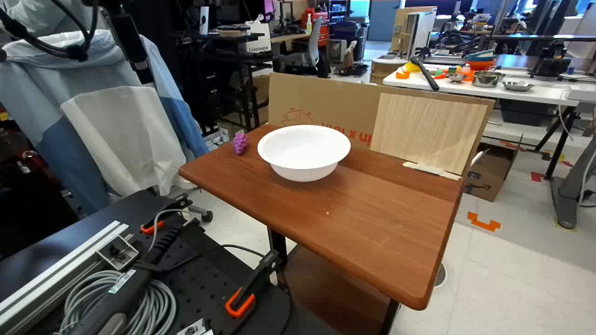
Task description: Pick up the purple toy from the table and put it in the white dish.
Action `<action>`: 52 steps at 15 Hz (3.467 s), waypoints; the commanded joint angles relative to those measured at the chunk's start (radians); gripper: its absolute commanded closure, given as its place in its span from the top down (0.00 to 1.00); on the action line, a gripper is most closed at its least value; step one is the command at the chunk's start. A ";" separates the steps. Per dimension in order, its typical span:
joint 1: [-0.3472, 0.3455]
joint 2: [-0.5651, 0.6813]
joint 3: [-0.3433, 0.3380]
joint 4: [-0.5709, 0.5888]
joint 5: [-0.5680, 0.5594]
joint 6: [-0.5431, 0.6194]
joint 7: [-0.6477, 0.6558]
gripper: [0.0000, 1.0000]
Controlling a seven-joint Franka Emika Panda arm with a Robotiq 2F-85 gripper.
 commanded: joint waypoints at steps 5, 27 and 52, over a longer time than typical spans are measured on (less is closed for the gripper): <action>0.020 0.002 -0.021 0.000 -0.012 -0.001 0.008 1.00; 0.016 0.353 -0.200 0.306 -0.231 -0.297 -0.760 1.00; 0.187 1.146 -0.336 1.052 -0.543 -0.236 -0.394 1.00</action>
